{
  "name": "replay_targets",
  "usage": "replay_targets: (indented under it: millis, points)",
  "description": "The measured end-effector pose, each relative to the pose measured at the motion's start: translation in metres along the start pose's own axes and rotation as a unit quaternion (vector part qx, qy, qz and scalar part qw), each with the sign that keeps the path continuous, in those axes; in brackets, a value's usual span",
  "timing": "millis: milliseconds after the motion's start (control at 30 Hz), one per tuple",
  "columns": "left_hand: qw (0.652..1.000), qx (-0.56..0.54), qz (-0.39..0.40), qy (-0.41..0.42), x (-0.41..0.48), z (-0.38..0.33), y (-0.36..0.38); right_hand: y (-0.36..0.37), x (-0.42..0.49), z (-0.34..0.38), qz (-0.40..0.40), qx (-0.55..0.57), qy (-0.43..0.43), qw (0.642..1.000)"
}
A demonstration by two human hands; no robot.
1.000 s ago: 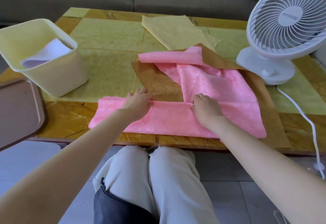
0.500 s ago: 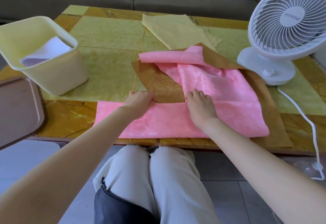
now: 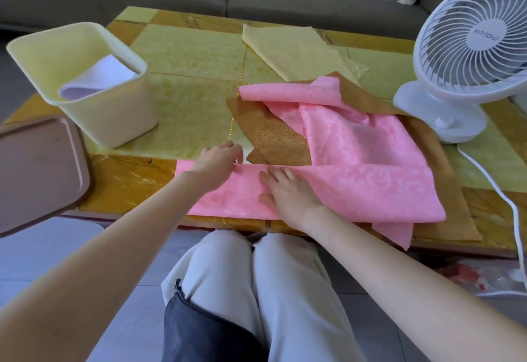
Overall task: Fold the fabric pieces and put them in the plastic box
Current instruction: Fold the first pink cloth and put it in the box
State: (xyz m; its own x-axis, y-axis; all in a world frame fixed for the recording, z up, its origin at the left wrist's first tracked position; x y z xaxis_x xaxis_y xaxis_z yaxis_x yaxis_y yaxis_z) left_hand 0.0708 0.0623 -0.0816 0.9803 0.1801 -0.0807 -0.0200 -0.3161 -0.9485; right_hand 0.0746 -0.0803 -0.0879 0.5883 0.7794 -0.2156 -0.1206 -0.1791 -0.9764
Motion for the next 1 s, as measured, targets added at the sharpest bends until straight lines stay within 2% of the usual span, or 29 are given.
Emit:
replay_targets:
  millis: [200,300,433,600,700,867,1000]
  points:
    - [0.997,0.039,-0.029,-0.063,-0.018,0.033,-0.014,0.004,0.006,0.009,0.037,-0.005,0.041,0.998]
    - [0.988,-0.004,-0.047,-0.145,-0.037,0.053,-0.018,0.005,0.008,0.011,0.05,0.0,0.056,0.997]
    - [0.973,-0.025,-0.032,-0.227,-0.068,0.066,-0.019,0.008,0.008,0.015,0.062,-0.004,0.081,0.995]
    - [0.966,-0.073,-0.006,-0.248,-0.094,0.061,-0.008,0.007,0.007,0.022,0.06,0.002,0.116,0.992]
    - [0.957,-0.078,-0.008,-0.278,-0.102,0.063,-0.005,0.007,0.0,0.03,0.043,0.046,0.136,0.989]
    - [0.936,-0.096,-0.011,-0.34,-0.104,0.074,-0.003,0.015,-0.01,0.045,0.045,0.089,0.119,0.988]
    - [0.944,-0.092,-0.009,-0.318,-0.103,0.075,-0.008,0.014,-0.008,0.044,0.049,0.083,0.116,0.989]
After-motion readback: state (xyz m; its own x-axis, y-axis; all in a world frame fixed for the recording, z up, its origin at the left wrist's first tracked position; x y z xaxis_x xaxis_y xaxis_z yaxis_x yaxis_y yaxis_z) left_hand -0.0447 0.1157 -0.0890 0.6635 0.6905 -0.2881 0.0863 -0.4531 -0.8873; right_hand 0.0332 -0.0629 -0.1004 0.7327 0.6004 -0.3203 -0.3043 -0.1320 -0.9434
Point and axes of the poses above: each hand's wrist, its own x-axis towards the middle knuckle, its own y-axis out of the palm, z = x × y, the point moved 7 cm from there along x, towards the middle knuckle, and after that the axes turned 3 degrees about -x, right-handed, at the moved point
